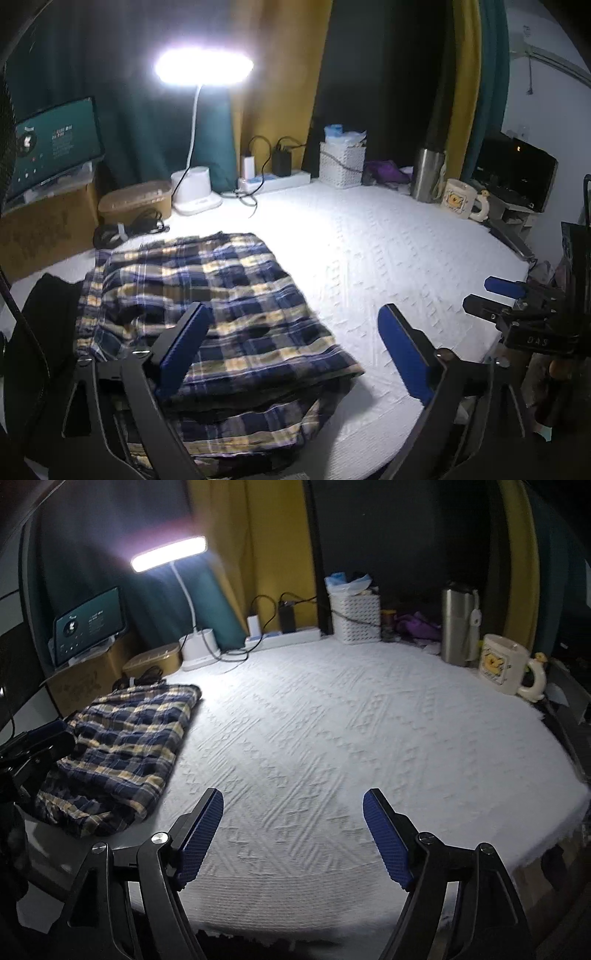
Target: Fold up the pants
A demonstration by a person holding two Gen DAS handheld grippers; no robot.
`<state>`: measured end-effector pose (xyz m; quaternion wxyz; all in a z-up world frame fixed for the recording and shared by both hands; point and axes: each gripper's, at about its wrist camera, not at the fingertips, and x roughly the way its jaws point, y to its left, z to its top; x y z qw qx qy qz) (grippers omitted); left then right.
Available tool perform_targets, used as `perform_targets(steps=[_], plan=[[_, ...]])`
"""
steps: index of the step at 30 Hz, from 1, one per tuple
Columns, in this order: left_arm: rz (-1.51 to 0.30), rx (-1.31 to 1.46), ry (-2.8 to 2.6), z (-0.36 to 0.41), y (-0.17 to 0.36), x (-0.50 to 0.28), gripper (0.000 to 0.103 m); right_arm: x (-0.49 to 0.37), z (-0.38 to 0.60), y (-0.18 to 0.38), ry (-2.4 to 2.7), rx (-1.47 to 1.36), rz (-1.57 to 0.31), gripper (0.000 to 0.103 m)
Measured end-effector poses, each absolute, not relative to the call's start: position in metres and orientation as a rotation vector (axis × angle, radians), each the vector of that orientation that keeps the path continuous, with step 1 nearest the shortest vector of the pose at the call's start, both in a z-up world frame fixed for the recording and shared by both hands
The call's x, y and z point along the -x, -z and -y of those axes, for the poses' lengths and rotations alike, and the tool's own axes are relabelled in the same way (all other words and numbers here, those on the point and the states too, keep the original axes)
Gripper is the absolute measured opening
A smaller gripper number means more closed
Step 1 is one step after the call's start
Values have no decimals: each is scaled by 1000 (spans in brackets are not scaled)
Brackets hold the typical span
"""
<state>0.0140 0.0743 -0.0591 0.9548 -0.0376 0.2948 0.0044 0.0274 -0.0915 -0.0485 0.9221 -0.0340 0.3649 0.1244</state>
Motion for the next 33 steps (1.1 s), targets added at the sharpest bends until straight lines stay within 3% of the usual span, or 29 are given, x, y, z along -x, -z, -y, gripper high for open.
perform_targets(steps=[2, 5, 33], plan=[[-577, 74, -8, -71, 55, -12, 94, -24, 95, 42, -252, 65, -733, 81], [-541, 79, -4, -67, 49, -7, 94, -17, 98, 32, -238, 72, -702, 92], [-279, -2, -109, -60, -11, 48, 102, 43, 89, -65, -161, 169, -463, 92]])
